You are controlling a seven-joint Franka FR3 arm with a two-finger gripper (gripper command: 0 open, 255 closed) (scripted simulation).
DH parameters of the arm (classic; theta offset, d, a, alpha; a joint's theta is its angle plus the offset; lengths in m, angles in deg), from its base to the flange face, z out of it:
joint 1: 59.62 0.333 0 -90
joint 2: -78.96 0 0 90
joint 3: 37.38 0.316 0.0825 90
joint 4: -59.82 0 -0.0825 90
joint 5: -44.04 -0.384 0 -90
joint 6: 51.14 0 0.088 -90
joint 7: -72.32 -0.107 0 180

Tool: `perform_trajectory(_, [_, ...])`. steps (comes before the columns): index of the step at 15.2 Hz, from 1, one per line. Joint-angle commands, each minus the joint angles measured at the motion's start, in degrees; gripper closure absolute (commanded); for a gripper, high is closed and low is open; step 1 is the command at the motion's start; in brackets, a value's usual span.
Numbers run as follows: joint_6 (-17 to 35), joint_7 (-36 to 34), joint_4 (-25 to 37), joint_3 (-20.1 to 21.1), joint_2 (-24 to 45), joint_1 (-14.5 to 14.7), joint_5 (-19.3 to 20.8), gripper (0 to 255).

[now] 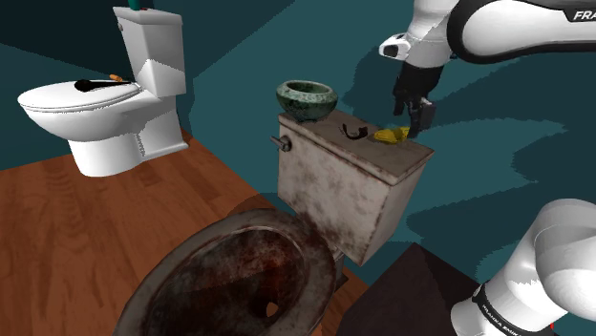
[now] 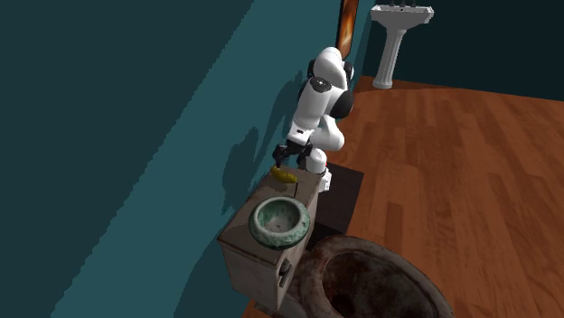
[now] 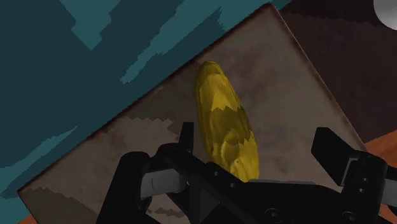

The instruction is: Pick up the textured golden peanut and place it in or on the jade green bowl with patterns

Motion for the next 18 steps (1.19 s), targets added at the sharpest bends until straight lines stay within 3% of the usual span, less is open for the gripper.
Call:
perform_trajectory(1, [5.11, 8.08, -0.02, -0.16, 1.89, 2.34, 4.0, 0])
perform_trajectory(9, [11.06, 7.91, -5.13, -1.67, 2.39, 1.78, 5.36, 0])
perform_trajectory(17, [11.05, 7.91, -5.12, -1.67, 2.4, 1.78, 5.36, 0])
perform_trajectory(18, [11.05, 7.91, -5.12, -1.67, 2.4, 1.78, 5.36, 255])
